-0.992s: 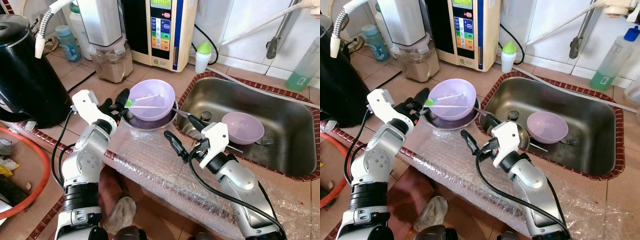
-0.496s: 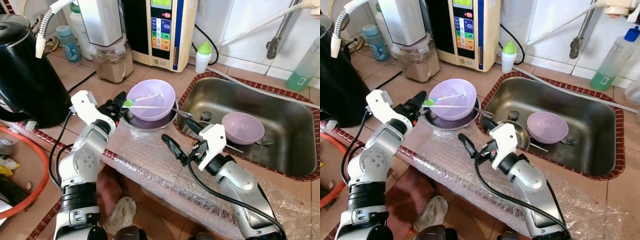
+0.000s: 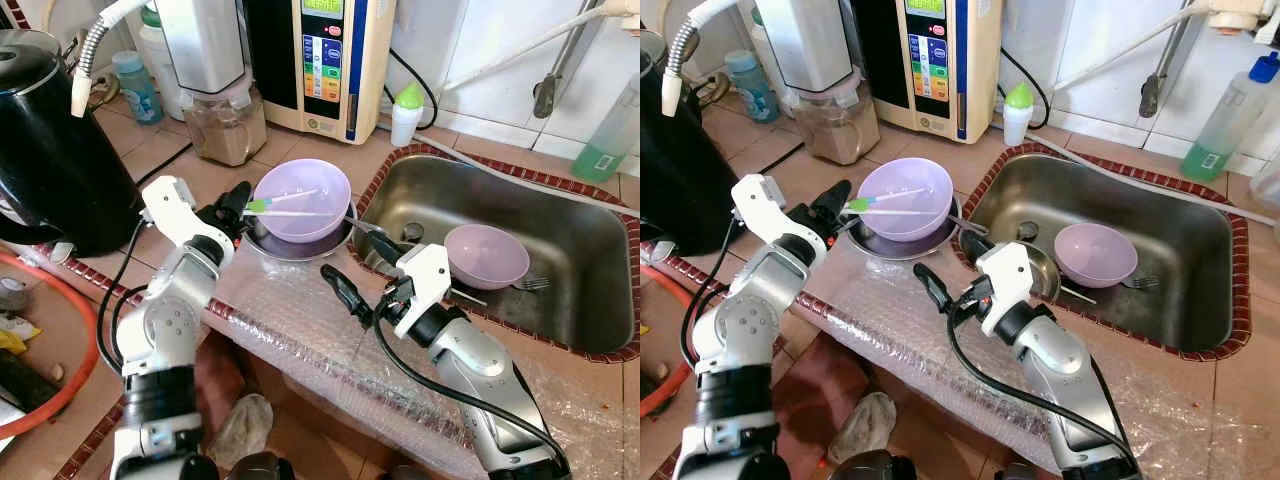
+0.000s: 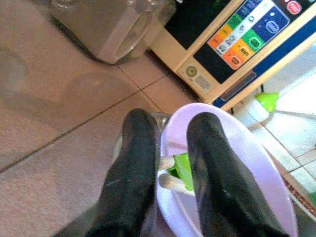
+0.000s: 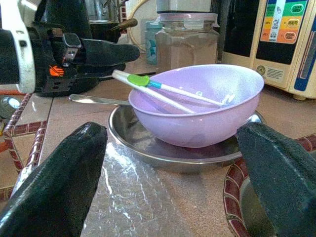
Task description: Kitchen organization
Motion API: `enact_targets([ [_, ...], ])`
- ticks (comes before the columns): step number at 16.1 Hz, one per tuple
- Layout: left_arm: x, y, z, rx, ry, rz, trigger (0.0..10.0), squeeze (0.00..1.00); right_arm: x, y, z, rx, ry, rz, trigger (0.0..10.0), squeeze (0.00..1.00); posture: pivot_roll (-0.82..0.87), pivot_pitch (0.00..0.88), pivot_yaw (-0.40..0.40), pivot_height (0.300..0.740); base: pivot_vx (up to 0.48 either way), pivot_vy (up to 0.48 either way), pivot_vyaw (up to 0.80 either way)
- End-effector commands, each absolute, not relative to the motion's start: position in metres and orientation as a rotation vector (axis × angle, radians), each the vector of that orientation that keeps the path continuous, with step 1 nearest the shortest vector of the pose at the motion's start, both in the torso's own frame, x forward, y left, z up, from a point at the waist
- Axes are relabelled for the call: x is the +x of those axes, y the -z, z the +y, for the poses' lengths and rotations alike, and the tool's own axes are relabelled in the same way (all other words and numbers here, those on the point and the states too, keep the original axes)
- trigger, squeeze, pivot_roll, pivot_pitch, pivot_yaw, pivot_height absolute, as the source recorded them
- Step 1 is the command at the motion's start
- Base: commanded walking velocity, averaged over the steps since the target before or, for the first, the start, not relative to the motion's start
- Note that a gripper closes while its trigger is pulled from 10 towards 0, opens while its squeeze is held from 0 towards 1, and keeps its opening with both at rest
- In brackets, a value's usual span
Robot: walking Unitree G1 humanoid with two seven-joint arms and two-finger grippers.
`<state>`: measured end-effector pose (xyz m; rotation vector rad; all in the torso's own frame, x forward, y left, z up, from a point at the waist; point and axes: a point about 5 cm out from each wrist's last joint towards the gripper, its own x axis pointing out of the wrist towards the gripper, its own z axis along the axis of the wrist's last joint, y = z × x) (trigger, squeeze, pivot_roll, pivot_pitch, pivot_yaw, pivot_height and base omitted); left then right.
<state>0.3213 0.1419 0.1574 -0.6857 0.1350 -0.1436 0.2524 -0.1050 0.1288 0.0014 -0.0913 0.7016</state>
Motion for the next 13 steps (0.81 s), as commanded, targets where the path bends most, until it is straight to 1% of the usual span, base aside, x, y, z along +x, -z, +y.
enact_targets([
  [1, 0.319, -0.157, 0.142, -0.676, 0.139, 0.145, 0.0, 0.00, 0.252, -0.127, -0.104, 0.002, -0.714, -0.085, 10.0, 0.00, -0.03, 0.026, 0.081, 0.740, 0.000, 0.000, 0.00],
  [4, 0.317, -0.156, 0.141, -0.675, 0.134, 0.148, 0.0, 0.00, 0.252, -0.128, -0.103, 0.003, -0.720, -0.085, 10.0, 0.00, -0.03, 0.032, 0.074, 0.740, 0.000, 0.000, 0.00],
  [7, 0.315, -0.163, 0.140, -0.626, 0.136, 0.114, 0.0, 0.00, 0.253, -0.128, -0.105, 0.001, -0.719, -0.085, 10.0, 0.00, -0.03, 0.035, 0.063, 0.740, 0.000, 0.000, 0.00],
  [8, 0.314, -0.166, 0.140, -0.604, 0.129, 0.093, 0.0, 0.00, 0.253, -0.128, -0.105, 0.000, -0.718, -0.084, 10.0, 0.00, -0.03, 0.034, 0.058, 0.740, 0.000, 0.000, 0.00],
  [11, 0.312, -0.180, 0.136, -0.624, 0.148, 0.039, 0.0, 0.00, 0.254, -0.129, -0.105, 0.000, -0.707, -0.088, 10.0, 0.00, -0.02, 0.033, 0.063, 0.740, 0.000, 0.000, 0.00],
  [13, 0.311, -0.190, 0.135, -0.592, 0.166, 0.004, 0.0, 0.00, 0.254, -0.128, -0.105, 0.004, -0.692, -0.092, 10.0, 0.00, -0.02, 0.026, 0.069, 0.740, 0.000, 0.000, 0.00],
])
